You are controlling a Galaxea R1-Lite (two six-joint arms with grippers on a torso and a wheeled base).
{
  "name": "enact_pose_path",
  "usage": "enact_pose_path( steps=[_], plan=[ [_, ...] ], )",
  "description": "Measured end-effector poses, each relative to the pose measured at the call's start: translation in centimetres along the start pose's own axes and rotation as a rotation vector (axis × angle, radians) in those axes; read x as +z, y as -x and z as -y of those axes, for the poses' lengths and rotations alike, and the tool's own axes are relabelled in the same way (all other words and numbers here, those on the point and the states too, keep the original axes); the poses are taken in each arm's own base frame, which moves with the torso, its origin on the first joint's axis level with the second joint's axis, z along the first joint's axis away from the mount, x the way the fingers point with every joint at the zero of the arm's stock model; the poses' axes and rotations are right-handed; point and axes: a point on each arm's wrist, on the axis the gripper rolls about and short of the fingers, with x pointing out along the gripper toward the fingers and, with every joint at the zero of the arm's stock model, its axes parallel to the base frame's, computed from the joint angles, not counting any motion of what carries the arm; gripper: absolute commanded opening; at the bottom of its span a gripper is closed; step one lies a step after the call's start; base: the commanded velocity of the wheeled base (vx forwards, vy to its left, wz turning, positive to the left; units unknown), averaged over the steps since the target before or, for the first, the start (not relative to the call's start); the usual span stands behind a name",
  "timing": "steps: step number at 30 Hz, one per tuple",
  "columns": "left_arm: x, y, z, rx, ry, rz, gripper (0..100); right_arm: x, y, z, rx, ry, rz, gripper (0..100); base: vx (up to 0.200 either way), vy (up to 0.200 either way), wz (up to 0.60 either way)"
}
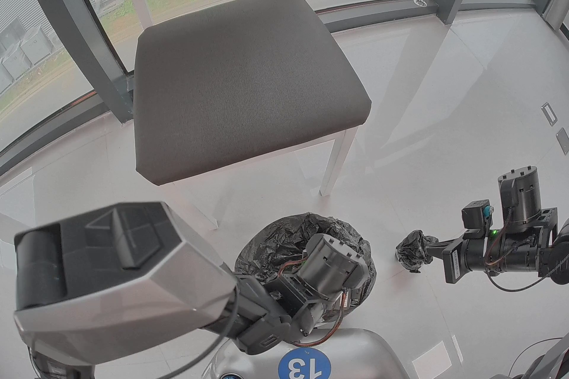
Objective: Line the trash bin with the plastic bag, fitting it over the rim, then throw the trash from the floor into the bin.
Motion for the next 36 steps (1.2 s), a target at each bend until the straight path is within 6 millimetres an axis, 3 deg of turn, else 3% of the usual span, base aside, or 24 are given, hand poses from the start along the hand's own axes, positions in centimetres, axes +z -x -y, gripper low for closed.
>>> enact_pose_path(
  steps=[5,10,24,36],
  plan=[
    [-2.8,-1.4,-0.3,0.011,-0.032,-0.063,100,0.2,0.1,-0.6,0.004,0.012,0.001,0,0.000,0.000,0.00],
    [-4.3,-0.6,-0.6,-0.002,-0.055,-0.113,100,0.2,0.3,-0.6,0.003,0.013,0.007,0,0.000,0.000,0.00],
    [-5.5,3.5,1.1,-0.097,-0.003,-0.157,100,0.5,0.4,-0.4,-0.005,0.005,0.021,0,0.000,0.000,0.00],
    [-6.3,4.3,1.3,-0.121,0.071,-0.186,100,0.9,0.5,0.0,-0.017,-0.006,0.038,0,0.000,0.000,0.00]
  ],
)
